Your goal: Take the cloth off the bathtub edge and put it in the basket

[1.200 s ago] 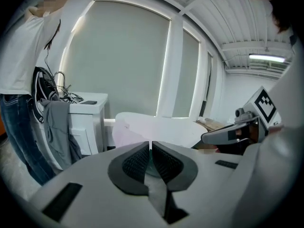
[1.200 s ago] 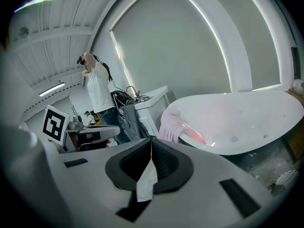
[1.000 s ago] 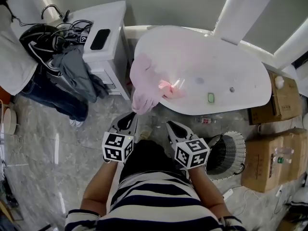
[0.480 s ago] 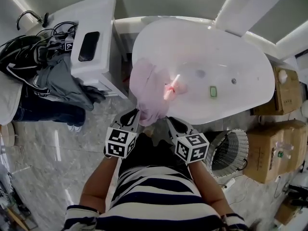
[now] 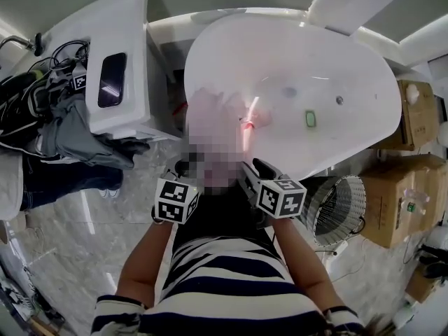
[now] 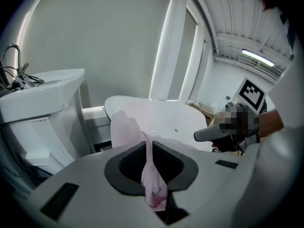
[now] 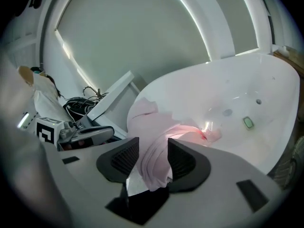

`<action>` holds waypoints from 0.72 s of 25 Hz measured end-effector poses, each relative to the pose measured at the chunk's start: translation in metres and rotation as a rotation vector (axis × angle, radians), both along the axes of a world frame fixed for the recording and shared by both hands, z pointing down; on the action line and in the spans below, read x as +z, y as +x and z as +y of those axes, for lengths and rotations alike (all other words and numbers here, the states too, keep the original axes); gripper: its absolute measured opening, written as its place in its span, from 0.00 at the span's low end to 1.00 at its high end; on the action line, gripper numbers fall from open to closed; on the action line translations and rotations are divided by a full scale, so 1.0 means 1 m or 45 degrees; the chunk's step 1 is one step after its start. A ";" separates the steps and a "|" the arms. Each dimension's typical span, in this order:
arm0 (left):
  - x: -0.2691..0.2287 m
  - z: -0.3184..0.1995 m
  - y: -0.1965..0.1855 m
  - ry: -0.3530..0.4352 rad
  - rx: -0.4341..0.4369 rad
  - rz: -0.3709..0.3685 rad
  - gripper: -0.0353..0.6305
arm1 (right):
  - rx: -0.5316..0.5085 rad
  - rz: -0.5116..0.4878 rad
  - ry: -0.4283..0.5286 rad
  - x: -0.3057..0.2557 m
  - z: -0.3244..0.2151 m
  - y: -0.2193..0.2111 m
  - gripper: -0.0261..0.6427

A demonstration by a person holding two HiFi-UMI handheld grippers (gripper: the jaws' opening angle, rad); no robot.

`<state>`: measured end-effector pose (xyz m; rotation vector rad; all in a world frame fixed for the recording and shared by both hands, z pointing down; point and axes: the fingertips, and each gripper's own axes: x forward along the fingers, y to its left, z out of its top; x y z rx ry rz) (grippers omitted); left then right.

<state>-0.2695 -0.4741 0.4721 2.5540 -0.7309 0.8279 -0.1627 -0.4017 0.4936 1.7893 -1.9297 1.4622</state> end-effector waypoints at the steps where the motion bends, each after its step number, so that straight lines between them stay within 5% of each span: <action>1: 0.001 -0.004 0.001 -0.004 0.005 -0.002 0.10 | 0.021 -0.008 -0.024 0.004 -0.003 0.002 0.32; 11: 0.018 -0.033 0.002 -0.020 0.046 -0.041 0.10 | 0.255 -0.162 -0.307 0.044 -0.016 0.022 0.46; 18: 0.022 -0.042 -0.001 -0.049 0.028 -0.037 0.10 | 0.354 -0.484 -0.515 0.065 -0.017 0.012 0.47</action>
